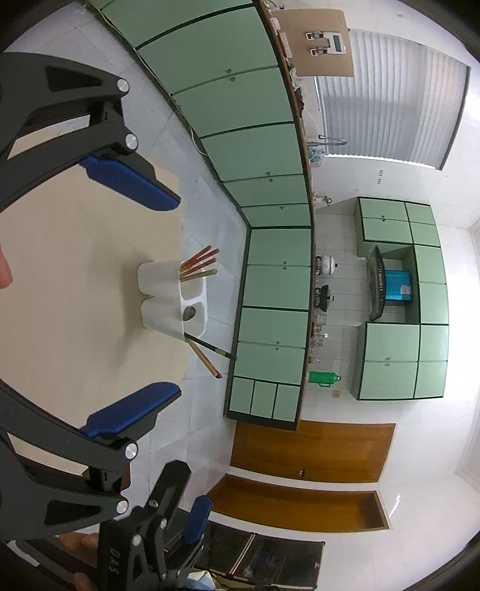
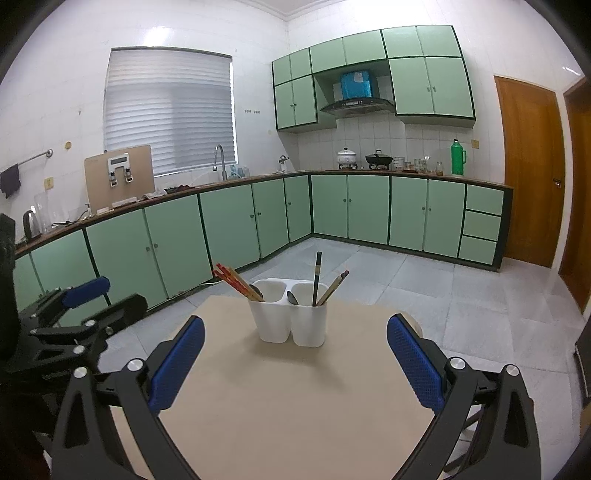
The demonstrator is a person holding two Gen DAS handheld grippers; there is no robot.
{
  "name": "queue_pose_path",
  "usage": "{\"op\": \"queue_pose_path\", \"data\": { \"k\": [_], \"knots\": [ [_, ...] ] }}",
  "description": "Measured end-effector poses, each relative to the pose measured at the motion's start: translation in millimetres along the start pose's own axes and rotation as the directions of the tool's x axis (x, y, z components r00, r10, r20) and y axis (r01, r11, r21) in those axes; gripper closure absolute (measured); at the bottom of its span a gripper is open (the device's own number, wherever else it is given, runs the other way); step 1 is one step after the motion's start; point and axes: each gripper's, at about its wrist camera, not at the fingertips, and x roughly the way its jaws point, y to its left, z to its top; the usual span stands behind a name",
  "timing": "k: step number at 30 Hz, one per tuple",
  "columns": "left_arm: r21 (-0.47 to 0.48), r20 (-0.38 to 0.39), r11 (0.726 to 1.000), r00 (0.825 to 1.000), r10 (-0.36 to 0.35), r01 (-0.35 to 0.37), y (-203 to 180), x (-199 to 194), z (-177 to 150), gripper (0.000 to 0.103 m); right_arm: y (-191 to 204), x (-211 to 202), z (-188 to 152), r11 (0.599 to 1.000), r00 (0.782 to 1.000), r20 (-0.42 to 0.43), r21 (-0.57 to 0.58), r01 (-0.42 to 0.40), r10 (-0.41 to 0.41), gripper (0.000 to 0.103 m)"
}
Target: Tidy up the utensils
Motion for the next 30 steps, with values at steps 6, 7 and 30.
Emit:
{"op": "queue_pose_path", "data": {
  "k": [6, 7, 30],
  "knots": [
    [0.011, 0.021, 1.0, 1.0, 0.003, -0.004, -2.9, -9.7, 4.2, 0.011, 2.8, -3.1, -0.1, 1.0, 1.0, 0.002, -0.006, -0.002, 0.003, 0.006],
    [0.015, 0.024, 1.0, 1.0, 0.006, -0.007, -3.7, -11.1, 4.5, 0.011, 2.9, -3.7, -0.1, 1.0, 1.0, 0.003, -0.008, -0.002, 0.002, 0.006],
    [0.029, 0.036, 0.999, 0.999, 0.014, -0.015, -2.8, -23.9, 2.9, 0.011, 6.6, -8.5, 0.0, 1.0, 1.0, 0.015, -0.023, 0.003, -0.003, 0.006]
  ]
}}
